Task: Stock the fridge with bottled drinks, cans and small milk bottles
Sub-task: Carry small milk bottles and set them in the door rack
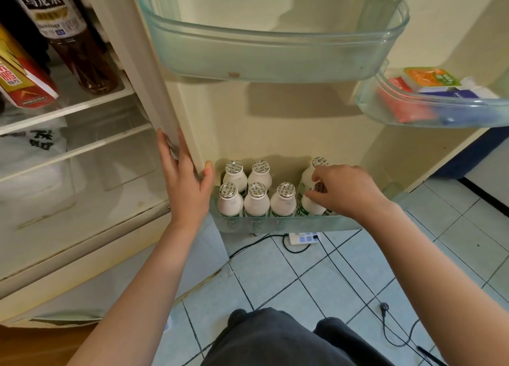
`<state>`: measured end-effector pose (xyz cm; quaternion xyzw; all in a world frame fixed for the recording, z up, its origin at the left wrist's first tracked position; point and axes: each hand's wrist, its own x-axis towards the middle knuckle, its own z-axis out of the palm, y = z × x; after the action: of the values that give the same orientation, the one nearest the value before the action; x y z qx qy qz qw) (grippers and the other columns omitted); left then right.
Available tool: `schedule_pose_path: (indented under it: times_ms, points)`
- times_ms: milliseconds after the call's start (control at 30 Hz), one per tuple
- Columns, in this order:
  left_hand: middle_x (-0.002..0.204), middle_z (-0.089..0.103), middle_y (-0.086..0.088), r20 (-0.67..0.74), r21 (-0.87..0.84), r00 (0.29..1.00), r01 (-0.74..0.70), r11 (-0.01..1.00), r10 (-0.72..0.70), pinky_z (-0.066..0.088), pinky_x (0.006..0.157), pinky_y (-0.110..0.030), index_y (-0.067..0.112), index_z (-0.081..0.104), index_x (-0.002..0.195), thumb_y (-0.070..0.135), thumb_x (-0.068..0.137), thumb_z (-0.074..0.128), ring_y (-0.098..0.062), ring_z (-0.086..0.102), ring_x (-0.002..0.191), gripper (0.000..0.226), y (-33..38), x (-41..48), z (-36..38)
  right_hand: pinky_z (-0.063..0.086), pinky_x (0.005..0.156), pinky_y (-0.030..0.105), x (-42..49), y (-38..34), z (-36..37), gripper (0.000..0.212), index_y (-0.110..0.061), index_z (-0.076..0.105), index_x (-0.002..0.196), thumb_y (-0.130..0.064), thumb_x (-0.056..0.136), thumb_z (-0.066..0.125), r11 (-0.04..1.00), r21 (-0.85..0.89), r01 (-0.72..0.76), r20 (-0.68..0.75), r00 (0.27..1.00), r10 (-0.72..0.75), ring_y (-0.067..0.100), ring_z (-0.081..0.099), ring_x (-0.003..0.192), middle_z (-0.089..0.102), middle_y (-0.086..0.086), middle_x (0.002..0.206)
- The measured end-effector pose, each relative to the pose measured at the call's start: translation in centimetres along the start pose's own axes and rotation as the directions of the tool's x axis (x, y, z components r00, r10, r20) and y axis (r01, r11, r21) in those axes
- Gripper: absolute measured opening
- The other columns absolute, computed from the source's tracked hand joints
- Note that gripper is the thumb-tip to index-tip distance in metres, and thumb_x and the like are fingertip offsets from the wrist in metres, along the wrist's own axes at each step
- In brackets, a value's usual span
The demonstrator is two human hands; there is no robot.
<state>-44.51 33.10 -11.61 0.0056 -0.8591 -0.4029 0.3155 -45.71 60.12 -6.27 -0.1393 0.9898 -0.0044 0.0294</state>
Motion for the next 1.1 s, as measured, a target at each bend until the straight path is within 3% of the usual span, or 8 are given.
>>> schedule_pose_path:
  times_ms: [67,133,300,667,800,1000,1100]
  points:
    - [0.154,0.003,-0.025,0.005,0.004,1.0,-0.003,1.0,0.003,0.029,0.111,-0.051,0.0,0.035,0.142,0.022,0.087,0.05,-0.034,0.017,0.144,0.061,-0.1,0.0,0.0,0.031,0.052,0.025,0.2,0.0,-0.3,0.034,-0.02,0.062,0.099,-0.049,0.088,0.051,1.0,-0.027,-0.006,0.038,0.999,0.007,0.02,0.057,0.074,0.064,0.0,0.087]
    - [0.154,0.003,-0.025,0.004,0.011,1.0,-0.007,1.0,0.007,0.028,0.111,-0.049,-0.002,0.038,0.14,0.023,0.087,0.05,-0.033,0.017,0.145,0.059,-0.2,0.0,0.0,0.032,0.049,0.024,0.5,-0.1,-0.6,0.033,-0.018,0.064,0.095,-0.048,0.087,0.054,0.999,-0.034,0.008,0.052,0.999,-0.007,0.021,0.059,0.076,0.064,0.001,0.085]
    - [0.155,0.002,-0.024,0.011,0.033,1.0,-0.002,0.999,0.002,0.029,0.111,-0.046,-0.004,0.041,0.136,0.025,0.088,0.049,-0.031,0.016,0.145,0.057,-0.4,0.0,0.1,0.042,0.065,0.027,1.5,0.0,-1.0,0.029,-0.021,0.066,0.105,-0.042,0.087,0.059,0.996,0.054,0.073,0.033,0.997,-0.075,0.022,0.059,0.087,0.066,0.001,0.098]
    - [0.156,0.001,-0.02,-0.009,0.046,1.0,-0.004,0.999,0.005,0.029,0.111,-0.048,-0.003,0.039,0.138,0.025,0.088,0.048,-0.029,0.014,0.146,0.058,-0.7,-0.1,0.4,0.033,0.068,0.022,1.8,-0.4,-1.4,0.019,-0.019,0.071,0.098,-0.03,0.083,0.068,0.953,0.277,0.124,-0.083,0.991,-0.105,0.019,0.061,0.088,0.071,-0.003,0.094]
    - [0.155,0.001,-0.022,-0.008,0.036,1.0,-0.005,0.999,0.005,0.029,0.111,-0.048,-0.003,0.039,0.139,0.024,0.088,0.048,-0.03,0.014,0.146,0.058,-0.6,0.0,0.4,0.044,0.078,0.026,1.9,-0.4,-3.4,0.021,-0.018,0.073,0.098,-0.028,0.08,0.071,0.938,0.318,0.139,-0.13,0.986,-0.103,0.02,0.063,0.091,0.072,-0.001,0.098]
    - [0.155,0.002,-0.024,-0.009,0.033,1.0,0.001,0.999,-0.001,0.028,0.112,-0.044,-0.003,0.039,0.139,0.025,0.088,0.047,-0.029,0.013,0.146,0.059,-0.3,-0.1,0.3,0.047,0.084,0.027,1.4,-0.8,-5.4,0.022,-0.017,0.073,0.099,-0.027,0.079,0.074,0.9,0.402,0.167,-0.208,0.974,-0.088,0.013,0.062,0.088,0.072,-0.003,0.097]
    - [0.155,0.001,-0.021,-0.004,0.041,1.0,0.003,0.999,-0.003,0.027,0.113,-0.044,-0.003,0.039,0.139,0.025,0.088,0.047,-0.029,0.012,0.146,0.059,-0.4,0.0,0.3,0.041,0.076,0.014,0.9,-0.7,-6.1,0.022,-0.018,0.072,0.1,-0.026,0.08,0.073,0.871,0.454,0.187,-0.265,0.962,-0.068,0.005,0.057,0.079,0.067,-0.009,0.086]
